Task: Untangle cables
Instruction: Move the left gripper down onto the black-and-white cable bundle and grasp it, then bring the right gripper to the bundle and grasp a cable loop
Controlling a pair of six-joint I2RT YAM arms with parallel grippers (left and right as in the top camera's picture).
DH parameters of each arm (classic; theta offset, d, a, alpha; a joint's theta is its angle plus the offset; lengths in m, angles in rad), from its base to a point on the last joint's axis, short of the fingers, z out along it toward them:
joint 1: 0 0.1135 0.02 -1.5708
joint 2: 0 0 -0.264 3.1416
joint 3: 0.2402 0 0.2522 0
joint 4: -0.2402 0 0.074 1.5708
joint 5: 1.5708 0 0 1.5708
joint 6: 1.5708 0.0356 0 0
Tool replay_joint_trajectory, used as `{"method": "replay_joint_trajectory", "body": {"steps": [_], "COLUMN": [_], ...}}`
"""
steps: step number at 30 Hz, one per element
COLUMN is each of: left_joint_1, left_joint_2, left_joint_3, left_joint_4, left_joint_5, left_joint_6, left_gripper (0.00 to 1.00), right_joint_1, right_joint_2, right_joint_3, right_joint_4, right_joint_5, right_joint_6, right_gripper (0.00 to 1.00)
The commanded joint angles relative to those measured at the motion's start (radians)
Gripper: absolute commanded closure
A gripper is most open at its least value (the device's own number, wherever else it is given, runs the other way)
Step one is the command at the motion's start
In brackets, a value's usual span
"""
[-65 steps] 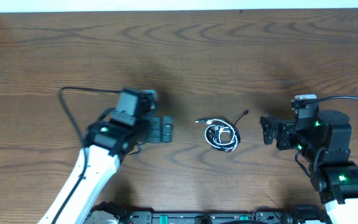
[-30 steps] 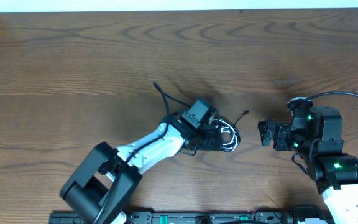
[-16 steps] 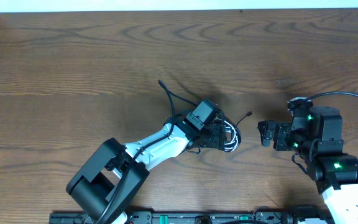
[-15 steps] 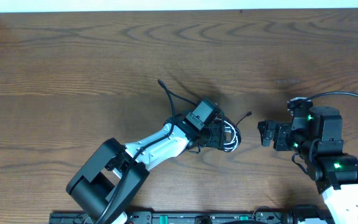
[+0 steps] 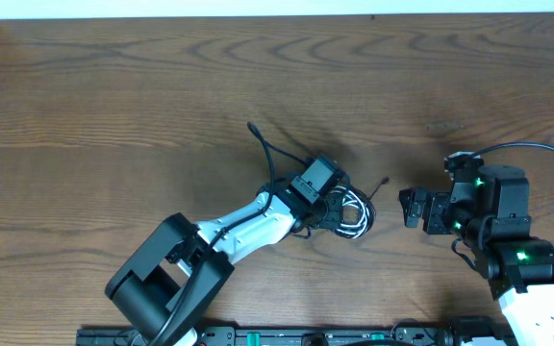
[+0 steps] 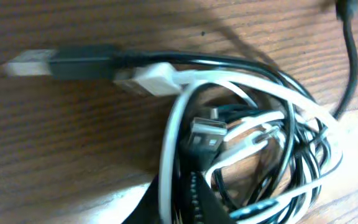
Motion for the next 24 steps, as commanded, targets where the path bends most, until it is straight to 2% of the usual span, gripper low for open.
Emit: {"method": "replay_joint_trajectory", "body": {"steps": [1, 10, 15, 20, 24], "left_joint_1": [0.0, 0.0, 0.0, 0.0, 0.0], "left_joint_2": [-0.053, -0.245, -0.278, -0.28, -0.28], "left_joint_3": [0.011, 0.011, 0.011, 0.011, 0.011], "left_joint_4": [-0.023, -0.058, -0.059, -0.042, 0.032], "left_joint_5": [-0.016, -0.014, 0.052, 0.119, 0.217], "left_joint_6": [0.066, 0.072, 0.053, 0.047, 0.041], "left_gripper": [0.92, 0.92, 0.92, 0.92, 0.92], "right_joint_1": [-0.003, -0.002, -0.001, -0.001, 0.0], "right_joint_2": [0.002, 0.05, 0.111, 0.189, 0.253], "right_joint_3": [0.019, 0.018, 0.018, 0.018, 0.018], "right_joint_4": [-0.014, -0.031, -0.034, -0.035, -0.034], "right_joint_5": [-0.006, -0.183, -0.224, -0.254, -0.272], "right_joint_6": [0.014, 0.014, 0.014, 0.014, 0.019], "right_gripper": [0.01, 0.01, 0.01, 0.12, 0.16]}}
